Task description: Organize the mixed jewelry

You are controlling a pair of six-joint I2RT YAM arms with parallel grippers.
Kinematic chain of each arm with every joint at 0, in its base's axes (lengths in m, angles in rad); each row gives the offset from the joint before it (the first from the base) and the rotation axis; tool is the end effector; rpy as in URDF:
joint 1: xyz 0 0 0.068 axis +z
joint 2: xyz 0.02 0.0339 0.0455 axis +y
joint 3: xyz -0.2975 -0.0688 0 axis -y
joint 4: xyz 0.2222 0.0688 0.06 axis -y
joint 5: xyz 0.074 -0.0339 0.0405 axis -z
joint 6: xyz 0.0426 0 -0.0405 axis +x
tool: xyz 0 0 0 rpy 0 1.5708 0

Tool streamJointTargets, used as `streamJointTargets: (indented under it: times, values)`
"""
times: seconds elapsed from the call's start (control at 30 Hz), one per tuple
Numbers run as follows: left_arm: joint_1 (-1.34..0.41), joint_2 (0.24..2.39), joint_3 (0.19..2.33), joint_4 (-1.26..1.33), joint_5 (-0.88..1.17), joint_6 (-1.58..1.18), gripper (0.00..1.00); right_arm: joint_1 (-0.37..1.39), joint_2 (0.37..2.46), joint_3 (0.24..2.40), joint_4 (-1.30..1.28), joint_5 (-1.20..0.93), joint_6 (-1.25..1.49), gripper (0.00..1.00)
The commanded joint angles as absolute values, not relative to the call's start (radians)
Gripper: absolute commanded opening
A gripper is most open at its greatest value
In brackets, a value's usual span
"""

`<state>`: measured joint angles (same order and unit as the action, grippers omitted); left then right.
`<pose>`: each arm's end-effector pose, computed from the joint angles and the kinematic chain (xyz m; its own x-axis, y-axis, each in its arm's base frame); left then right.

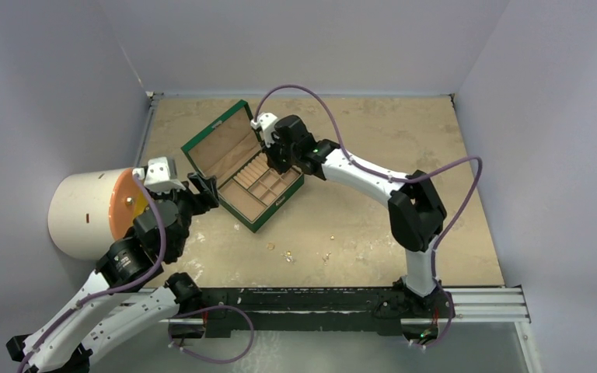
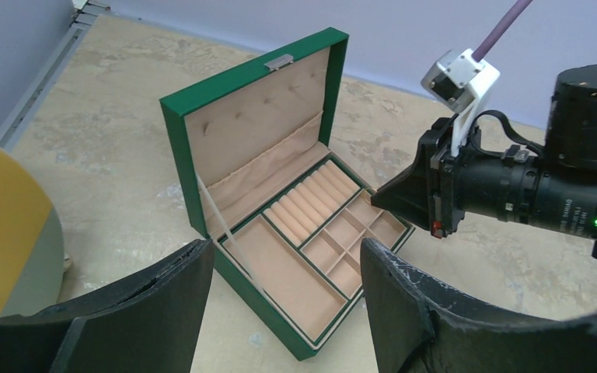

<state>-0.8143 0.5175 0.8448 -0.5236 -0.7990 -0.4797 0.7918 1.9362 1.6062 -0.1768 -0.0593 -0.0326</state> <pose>0.0595 -0.0185 0.3687 -0.1302 -0.3310 -0.9346 -0.0398 0.9436 -0.3286 0.3199 0.3276 0.3196 -0.3165 -0.3669 -0.8748 -0.7575 0.6528 0.0003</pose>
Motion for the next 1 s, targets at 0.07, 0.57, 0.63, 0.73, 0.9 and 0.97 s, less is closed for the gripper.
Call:
streamJointTargets:
  times: [0.07, 0.57, 0.63, 0.73, 0.9, 0.97]
  values:
    - [-0.814, 0.493, 0.853, -0.526, -0.849, -0.492, 0.68, 0.802, 2.005, 1.690, -0.110, -0.015, -0.084, 0.00]
    - [-0.813, 0.467, 0.849, -0.527, -0.857, -0.494, 0.68, 0.820, 2.202, 1.847, -0.104, 0.052, -0.081, 0.00]
    - [-0.812, 0.468, 0.850, -0.527, -0.856, -0.493, 0.68, 0.823, 2.210, 1.849, -0.101, 0.047, -0.080, 0.00]
    - [-0.813, 0.468, 0.848, -0.528, -0.855, -0.492, 0.68, 0.827, 2.219, 1.851, -0.101, 0.040, -0.080, 0.00]
    - [-0.812, 0.468, 0.850, -0.528, -0.854, -0.492, 0.68, 0.838, 2.225, 1.844, -0.107, 0.032, -0.082, 0.00]
    - [-0.811, 0.468, 0.849, -0.528, -0.854, -0.492, 0.68, 0.845, 2.219, 1.830, -0.102, 0.036, -0.086, 0.00]
